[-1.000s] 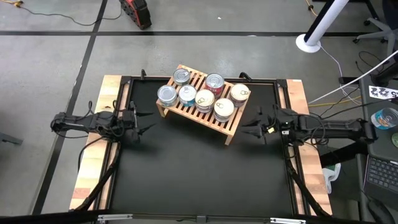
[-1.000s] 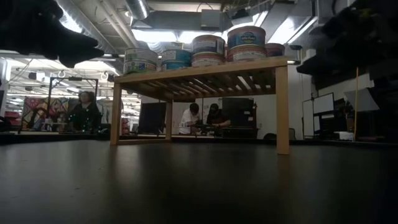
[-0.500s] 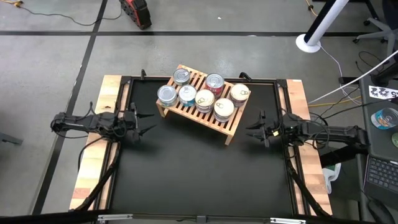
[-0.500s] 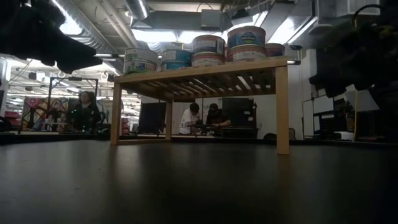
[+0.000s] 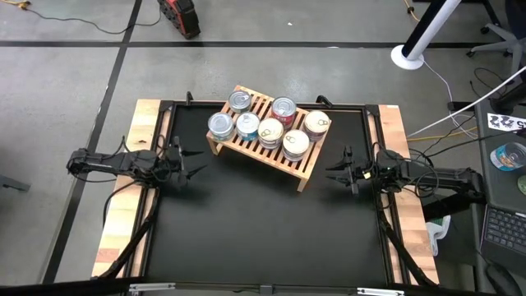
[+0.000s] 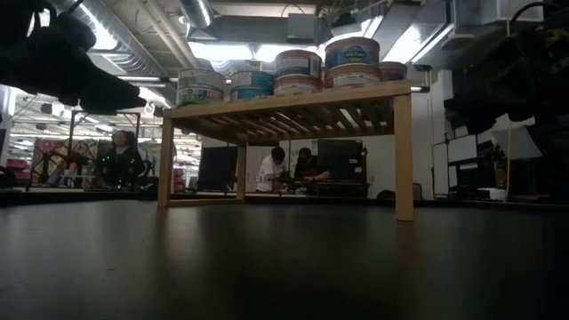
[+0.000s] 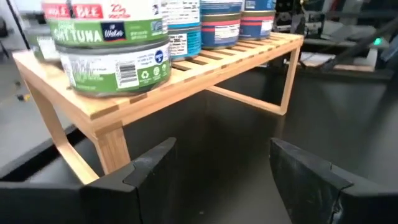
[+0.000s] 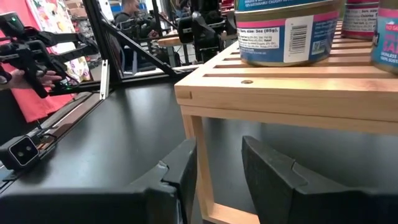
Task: Stack canned seafood by type on shelf
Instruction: Return to Home Position
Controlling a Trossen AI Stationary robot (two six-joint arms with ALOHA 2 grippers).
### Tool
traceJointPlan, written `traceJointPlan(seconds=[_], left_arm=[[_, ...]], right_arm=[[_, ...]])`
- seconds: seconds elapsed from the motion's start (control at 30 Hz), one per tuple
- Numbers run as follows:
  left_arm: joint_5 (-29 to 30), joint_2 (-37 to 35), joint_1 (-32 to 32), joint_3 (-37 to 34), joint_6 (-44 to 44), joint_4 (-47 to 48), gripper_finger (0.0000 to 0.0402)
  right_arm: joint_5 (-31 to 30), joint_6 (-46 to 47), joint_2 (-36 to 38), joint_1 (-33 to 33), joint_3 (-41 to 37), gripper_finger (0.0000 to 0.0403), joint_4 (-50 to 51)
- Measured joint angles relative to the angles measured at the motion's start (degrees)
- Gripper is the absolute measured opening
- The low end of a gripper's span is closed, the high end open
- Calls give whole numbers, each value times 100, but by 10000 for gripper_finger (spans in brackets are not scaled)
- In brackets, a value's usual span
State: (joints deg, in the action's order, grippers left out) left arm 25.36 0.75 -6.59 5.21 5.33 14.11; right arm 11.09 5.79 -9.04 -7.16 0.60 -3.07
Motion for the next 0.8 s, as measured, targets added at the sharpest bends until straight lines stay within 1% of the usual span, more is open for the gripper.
traceJointPlan(seconds=[0.07, 0.17, 0.8], left_arm=[[16, 0, 0, 0, -316, 0, 249], [35, 1, 0, 0, -498, 0, 249], [42, 2, 0, 0, -426, 0, 249]], right_arm=[[1, 42, 0, 0, -2, 127, 0], [0, 146, 0, 0, -7, 127, 0], [-55, 150, -7, 2, -15, 127, 13]])
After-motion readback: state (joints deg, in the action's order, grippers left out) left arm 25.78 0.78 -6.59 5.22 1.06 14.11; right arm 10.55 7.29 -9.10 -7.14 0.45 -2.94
